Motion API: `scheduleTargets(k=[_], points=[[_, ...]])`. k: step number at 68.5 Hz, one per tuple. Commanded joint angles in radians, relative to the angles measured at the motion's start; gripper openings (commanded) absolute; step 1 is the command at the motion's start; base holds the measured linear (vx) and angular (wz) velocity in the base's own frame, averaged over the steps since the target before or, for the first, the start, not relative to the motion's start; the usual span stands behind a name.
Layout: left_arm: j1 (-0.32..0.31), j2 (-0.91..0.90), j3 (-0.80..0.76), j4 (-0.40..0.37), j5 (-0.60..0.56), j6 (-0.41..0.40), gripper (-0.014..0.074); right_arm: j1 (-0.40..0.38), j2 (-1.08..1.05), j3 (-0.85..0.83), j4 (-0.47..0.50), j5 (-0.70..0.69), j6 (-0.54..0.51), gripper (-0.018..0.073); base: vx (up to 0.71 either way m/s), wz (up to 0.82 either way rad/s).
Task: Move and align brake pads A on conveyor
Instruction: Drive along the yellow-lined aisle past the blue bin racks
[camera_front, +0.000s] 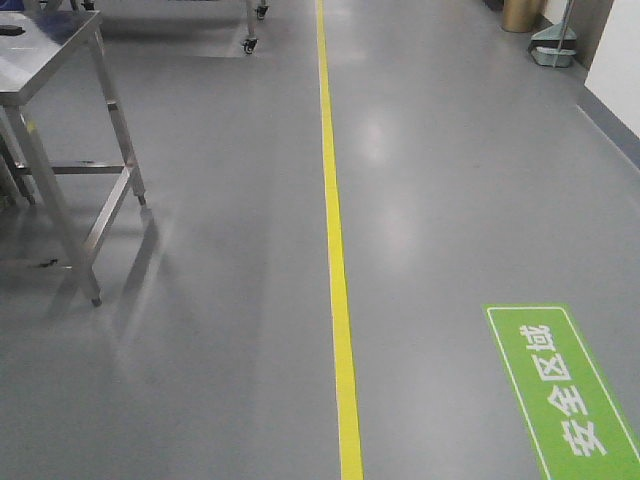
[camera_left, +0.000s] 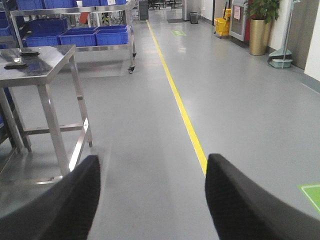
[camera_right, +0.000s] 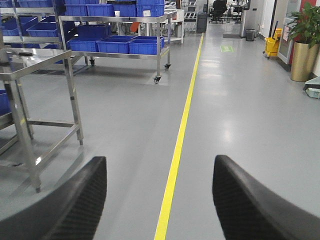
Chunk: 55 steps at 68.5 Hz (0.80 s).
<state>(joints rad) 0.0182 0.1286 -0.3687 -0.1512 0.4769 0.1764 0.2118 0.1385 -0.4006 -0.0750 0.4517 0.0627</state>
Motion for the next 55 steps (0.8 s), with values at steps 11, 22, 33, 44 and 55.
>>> scheduleTargets(k=[11,22,33,44,55], points=[[0.0,0.014,-0.026,-0.008,-0.069,-0.001,0.0451,-0.002,0.011,-0.023,-0.011,-0.071,-0.009,0.0442,0.68,-0.02],[0.0,0.014,-0.026,-0.008,-0.069,-0.001,0.0451,-0.002,0.011,-0.023,-0.011,-0.071,-0.009,0.0442,0.68,-0.05],[0.0,0.014,-0.026,-0.008,-0.069,-0.001,0.0451,-0.002,0.011,-0.023,-0.011,-0.071,-0.009,0.0442,0.68,-0.02],[0.0,0.014,-0.026,-0.008,-0.069,-0.001,0.0451,-0.002,0.011,-0.023,-0.011,-0.071,-0.009,0.0442,0.68,0.02],[0.0,0.014,-0.026,-0.008,-0.07,-0.001,0.0451,-0.002,0.011,-0.023,-0.011,-0.072,-0.009,0.0442,0.67,0.03]])
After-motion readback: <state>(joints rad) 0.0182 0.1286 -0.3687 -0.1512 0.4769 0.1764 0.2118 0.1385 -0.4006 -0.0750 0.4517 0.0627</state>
